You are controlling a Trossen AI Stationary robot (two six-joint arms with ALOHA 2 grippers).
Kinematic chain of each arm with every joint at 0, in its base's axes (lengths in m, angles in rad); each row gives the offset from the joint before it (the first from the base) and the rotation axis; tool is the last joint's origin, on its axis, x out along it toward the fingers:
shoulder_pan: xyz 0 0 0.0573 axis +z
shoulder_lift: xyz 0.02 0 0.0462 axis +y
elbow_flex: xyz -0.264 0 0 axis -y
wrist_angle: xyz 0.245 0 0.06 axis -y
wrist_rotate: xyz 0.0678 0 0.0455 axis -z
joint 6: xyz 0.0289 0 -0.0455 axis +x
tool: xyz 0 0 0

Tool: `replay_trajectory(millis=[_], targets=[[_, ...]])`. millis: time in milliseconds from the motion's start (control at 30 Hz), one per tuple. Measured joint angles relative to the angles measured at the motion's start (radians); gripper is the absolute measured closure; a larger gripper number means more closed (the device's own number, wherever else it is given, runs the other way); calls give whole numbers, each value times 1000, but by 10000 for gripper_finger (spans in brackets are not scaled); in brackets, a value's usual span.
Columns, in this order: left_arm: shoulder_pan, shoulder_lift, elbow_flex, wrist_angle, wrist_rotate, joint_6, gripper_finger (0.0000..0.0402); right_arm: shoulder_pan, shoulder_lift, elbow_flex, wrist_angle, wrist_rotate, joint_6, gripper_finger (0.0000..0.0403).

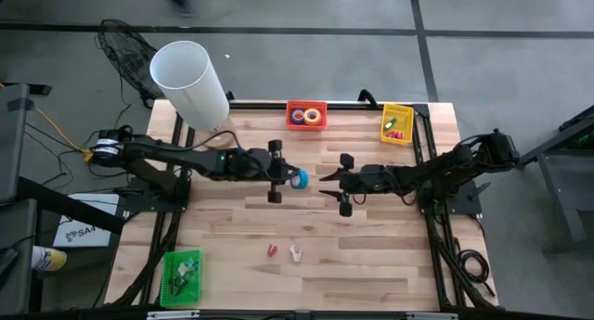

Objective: Pick and place Stapler, Stapler remover, tape
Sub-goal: Put the blue tape into the orange bin

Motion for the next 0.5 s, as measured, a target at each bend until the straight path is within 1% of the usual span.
replay_trajectory(millis=[67,267,333,500], targets=[[-1,0,0,55,19,27,374,0,0,0,31,-4,-7,249],[-1,0,0,144,33,89,374,0,0,0,127,-76,-29,249],[-1,0,0,169,50,109,374,0,0,0,166,-76,-47,249],[-1,0,0,207,52,133,374,0,0,0,243,-86,-74,249]])
